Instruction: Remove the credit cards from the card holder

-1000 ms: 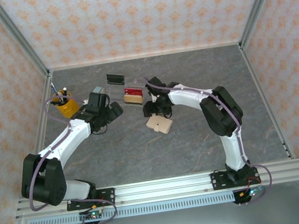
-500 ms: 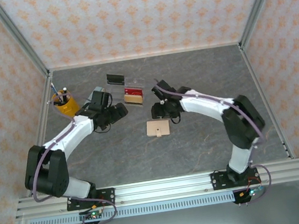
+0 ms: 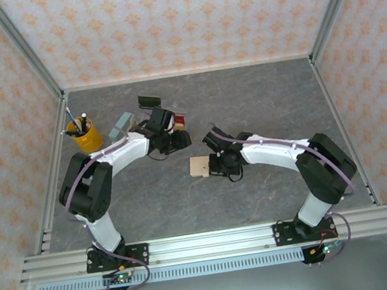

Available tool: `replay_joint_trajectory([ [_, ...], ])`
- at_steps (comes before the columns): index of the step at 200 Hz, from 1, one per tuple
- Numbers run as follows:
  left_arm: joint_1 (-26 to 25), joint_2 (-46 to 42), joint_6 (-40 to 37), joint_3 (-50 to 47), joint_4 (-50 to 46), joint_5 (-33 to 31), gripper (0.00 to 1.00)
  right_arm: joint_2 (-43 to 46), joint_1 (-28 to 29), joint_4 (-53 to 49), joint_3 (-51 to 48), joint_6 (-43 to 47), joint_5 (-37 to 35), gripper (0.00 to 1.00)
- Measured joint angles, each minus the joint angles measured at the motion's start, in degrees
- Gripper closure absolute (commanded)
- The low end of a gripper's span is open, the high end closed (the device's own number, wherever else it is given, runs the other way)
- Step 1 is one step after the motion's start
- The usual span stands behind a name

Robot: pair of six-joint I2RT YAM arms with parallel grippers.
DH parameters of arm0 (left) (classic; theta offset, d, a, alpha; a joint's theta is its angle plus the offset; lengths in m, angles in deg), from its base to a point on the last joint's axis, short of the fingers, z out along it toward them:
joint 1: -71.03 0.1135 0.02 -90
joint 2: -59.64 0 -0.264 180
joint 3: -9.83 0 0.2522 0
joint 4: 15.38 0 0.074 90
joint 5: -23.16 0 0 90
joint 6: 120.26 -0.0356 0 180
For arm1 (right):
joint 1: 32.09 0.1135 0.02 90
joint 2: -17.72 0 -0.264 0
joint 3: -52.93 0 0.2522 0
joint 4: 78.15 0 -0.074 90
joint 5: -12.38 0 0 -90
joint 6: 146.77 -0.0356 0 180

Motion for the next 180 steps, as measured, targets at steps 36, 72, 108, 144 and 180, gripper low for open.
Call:
replay_joint_trajectory([
  [36, -3.1, 4.2, -0.3, 3.8, -0.1, -1.0, 0.58, -3.0, 0.0, 1.3, 0.0, -0.9, 0.2, 0.93],
  [72, -4.7, 7.7, -0.3, 4.8, -0.3, -1.2, 0.62, -4.7, 0.0, -0.2, 1.6, 0.3, -1.1, 0.94],
  [108, -4.6, 8.6, -0.3, 4.4, -0.9, -2.1, 0.63, -6.0, -1.6, -2.1, 3.3, 2.7, -4.4, 0.93],
  [144, -4.6, 8.1, -0.3, 2.4, 0.2, -1.1, 0.62, -8.3, -4.6, -4.9, 6.8, 7.3, -6.4, 0.91],
  [180, -4.6, 4.4, 0.4, -2.5, 0.9, 1.2, 0.62, -10.9, -6.6, -5.2, 10.6, 11.2, -6.7, 0.87],
])
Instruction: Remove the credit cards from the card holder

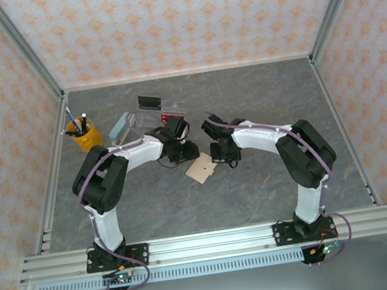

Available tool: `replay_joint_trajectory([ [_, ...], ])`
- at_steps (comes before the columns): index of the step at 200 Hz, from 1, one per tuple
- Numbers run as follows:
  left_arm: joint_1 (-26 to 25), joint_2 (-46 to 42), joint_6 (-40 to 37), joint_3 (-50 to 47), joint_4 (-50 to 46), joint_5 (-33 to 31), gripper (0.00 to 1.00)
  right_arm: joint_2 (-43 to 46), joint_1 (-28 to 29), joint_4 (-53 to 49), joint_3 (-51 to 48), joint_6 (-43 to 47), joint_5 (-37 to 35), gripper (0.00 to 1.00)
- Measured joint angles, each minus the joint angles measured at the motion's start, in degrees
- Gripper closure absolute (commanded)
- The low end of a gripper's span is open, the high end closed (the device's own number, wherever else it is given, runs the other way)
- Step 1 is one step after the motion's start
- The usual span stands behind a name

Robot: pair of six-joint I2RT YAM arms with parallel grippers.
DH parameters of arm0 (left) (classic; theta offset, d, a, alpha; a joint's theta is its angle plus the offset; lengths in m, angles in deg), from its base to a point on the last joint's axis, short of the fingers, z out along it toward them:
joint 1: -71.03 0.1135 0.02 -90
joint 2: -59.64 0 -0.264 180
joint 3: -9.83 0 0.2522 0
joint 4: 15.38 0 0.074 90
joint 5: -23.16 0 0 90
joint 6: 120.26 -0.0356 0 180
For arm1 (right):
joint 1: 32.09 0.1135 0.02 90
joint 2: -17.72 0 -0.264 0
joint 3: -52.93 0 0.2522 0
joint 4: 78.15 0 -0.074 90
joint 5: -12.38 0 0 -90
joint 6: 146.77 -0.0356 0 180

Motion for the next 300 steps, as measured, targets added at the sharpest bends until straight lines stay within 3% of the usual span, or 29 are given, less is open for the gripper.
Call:
replay_joint_trajectory([
  [74, -1.5, -3.9, 2.0, -5.7, 0.6, 5.7, 0.62, -2.9, -0.1, 2.8, 2.6, 0.9, 4.8, 0.82],
  [117, -1.5, -5.2, 1.9, -7.4, 0.8, 7.3, 0.62, -2.8, -0.1, 1.6, 4.9, 1.5, 2.8, 0.65],
  [151, -1.5, -5.7, 2.7, -7.8, 1.4, 8.0, 0.61, 3.6, -0.1, -0.5, 1.1, 1.3, 2.4, 0.57],
  [178, -1.5, -5.7, 4.1, -8.5, 2.6, 8.9, 0.60, 6.7, 0.2, -0.5, -2.2, 0.4, 5.7, 0.56],
  [230, -1.4, -5.7, 5.3, -9.2, 3.0, 11.3, 0.57, 4.8, 3.2, 0.7, -3.1, -0.4, 10.2, 0.57],
  [300, 1.2, -5.3, 9.0, -12.9, 9.7, 18.8, 0.59, 2.8, 1.3, 4.5, -4.4, -1.1, 15.6, 0.64],
])
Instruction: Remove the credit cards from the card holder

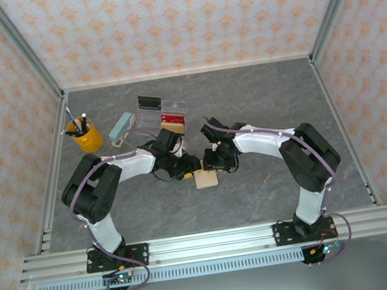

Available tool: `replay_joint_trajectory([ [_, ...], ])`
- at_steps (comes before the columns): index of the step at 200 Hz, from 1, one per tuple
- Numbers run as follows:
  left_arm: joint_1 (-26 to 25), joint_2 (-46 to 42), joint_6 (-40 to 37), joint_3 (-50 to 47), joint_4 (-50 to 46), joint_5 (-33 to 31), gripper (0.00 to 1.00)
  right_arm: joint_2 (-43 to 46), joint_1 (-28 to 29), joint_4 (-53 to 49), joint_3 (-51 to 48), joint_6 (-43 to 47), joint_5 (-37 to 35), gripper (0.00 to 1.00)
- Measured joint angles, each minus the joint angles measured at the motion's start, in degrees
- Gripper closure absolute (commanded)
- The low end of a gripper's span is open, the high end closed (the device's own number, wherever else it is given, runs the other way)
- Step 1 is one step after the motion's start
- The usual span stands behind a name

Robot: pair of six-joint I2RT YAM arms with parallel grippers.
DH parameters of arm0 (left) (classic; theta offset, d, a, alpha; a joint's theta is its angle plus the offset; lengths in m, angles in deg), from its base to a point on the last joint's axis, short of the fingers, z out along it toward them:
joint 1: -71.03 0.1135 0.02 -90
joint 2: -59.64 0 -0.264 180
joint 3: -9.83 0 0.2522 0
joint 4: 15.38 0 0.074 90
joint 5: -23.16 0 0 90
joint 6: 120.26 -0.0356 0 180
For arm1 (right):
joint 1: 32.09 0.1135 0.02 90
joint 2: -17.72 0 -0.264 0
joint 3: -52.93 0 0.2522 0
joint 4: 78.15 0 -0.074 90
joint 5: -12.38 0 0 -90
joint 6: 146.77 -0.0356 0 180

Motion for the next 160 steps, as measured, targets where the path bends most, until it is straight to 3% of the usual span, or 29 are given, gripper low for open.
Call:
replay_joint_trajectory([
  [70, 2.4, 0.1, 4.5, -3.8, 9.0, 4.7, 0.79, 1.1, -2.9, 4.3, -3.2, -0.1, 5.4, 0.60],
  [99, 2.7, 0.1, 4.7, -4.2, 11.2, 5.5, 0.89, 1.7, -3.0, 4.3, -3.2, 0.7, 3.6, 0.56],
  [160, 2.7, -2.4, 3.6, -4.1, 11.0, 6.0, 1.00, 4.6, -1.7, 0.4, -2.1, 2.1, -4.4, 0.45],
])
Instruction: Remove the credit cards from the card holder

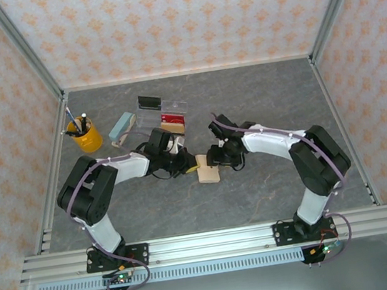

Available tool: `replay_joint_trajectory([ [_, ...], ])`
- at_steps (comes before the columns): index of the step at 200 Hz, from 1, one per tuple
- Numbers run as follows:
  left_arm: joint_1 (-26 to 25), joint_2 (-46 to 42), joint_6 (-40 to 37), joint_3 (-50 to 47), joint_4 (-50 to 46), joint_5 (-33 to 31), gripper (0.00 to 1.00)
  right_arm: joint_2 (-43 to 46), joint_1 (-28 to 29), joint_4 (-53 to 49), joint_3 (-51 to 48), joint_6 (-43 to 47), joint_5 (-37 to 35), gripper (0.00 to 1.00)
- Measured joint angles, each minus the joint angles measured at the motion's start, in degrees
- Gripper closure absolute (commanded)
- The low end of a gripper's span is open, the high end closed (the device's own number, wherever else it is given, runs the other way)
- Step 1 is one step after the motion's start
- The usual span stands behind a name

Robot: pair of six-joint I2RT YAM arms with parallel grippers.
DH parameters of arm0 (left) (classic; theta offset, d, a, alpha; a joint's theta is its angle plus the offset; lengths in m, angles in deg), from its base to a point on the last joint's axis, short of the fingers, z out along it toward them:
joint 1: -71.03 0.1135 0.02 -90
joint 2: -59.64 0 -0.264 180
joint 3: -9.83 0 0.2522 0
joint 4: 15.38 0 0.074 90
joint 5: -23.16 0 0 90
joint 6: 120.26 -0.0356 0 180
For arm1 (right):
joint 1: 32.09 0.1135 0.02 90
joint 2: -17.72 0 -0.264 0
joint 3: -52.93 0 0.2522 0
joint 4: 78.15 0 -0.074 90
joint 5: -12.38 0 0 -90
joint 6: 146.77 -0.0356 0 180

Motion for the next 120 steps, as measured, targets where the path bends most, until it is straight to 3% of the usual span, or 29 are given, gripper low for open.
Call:
replay_joint_trajectory([
  [57, 0.0, -0.4, -0.4, 0.4, -0.5, 0.0, 1.00, -1.6, 3.8, -2.8, 4.8, 1.0, -3.1, 0.45],
  [120, 0.0, -0.4, -0.6, 0.4, -1.4, -0.5, 1.00, -4.7, 4.2, -4.5, 6.3, 1.6, -5.0, 0.52],
])
